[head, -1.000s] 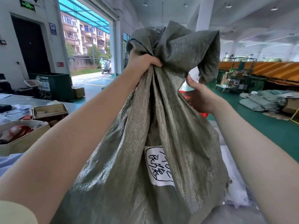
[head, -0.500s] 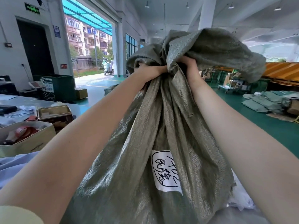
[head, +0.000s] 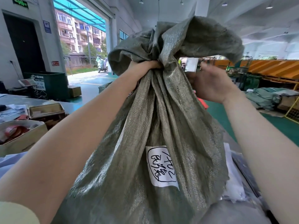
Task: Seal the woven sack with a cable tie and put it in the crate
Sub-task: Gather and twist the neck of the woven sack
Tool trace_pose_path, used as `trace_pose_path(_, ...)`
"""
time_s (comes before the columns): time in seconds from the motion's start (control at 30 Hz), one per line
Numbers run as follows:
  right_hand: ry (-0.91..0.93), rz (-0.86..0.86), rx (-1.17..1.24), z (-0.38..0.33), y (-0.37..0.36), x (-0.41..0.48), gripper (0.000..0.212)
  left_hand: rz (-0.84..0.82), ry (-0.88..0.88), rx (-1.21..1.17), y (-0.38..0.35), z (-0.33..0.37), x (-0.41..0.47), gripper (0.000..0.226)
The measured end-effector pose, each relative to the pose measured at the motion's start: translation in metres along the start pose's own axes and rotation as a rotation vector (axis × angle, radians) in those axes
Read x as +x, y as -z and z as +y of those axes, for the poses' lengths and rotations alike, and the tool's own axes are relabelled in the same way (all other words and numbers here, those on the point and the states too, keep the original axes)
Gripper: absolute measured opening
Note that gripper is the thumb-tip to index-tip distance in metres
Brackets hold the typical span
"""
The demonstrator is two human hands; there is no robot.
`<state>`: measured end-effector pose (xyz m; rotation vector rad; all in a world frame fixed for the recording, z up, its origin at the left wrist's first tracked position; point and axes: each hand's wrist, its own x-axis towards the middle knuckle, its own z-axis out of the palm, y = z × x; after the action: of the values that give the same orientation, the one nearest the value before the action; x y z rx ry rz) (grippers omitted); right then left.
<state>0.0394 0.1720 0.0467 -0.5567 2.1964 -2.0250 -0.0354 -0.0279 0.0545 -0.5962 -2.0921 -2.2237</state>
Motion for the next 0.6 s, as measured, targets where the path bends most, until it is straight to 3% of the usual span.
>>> trace_pose_path(0.1, -0.198, -0.006, -0.224, 0.016, -0.020, -0.006, 0.075, -0.034, -0.059, -0.017, -0.009, 0.003, -0.003, 0.054)
trace_pose_path(0.17, -0.303, 0.048, -0.356, 0.023, -0.041, 0.004, 0.050, -0.065, -0.119, -0.024, -0.019, 0.006, -0.007, 0.050)
trace_pose_path(0.23, -0.217, 0.155, -0.303, 0.030, -0.055, 0.016, 0.015, -0.081, -0.162, 0.013, -0.026, 0.009, -0.013, 0.050)
trace_pose_path(0.3, -0.121, 0.213, -0.180, 0.037, -0.068, 0.023, 0.010, -0.078, -0.188, 0.102, -0.025, 0.013, -0.016, 0.047)
trace_pose_path(0.37, -0.078, 0.202, -0.075, 0.045, -0.079, 0.030, 0.022, -0.098, -0.210, 0.185, -0.024, 0.014, -0.016, 0.045)
trace_pose_path(0.47, -0.007, 0.299, -0.042, 0.052, -0.090, 0.041, 0.065, -0.126, -0.262, 0.299, -0.027, 0.007, -0.012, 0.048)
trace_pose_path(0.53, 0.070, 0.438, -0.053, 0.053, -0.094, 0.045, 0.076, -0.126, -0.315, 0.302, -0.030, 0.002, -0.004, 0.050)
trace_pose_path(0.6, 0.083, 0.590, -0.081, 0.052, -0.096, 0.047, 0.070, -0.194, -0.329, 0.225, -0.028, -0.002, 0.000, 0.064)
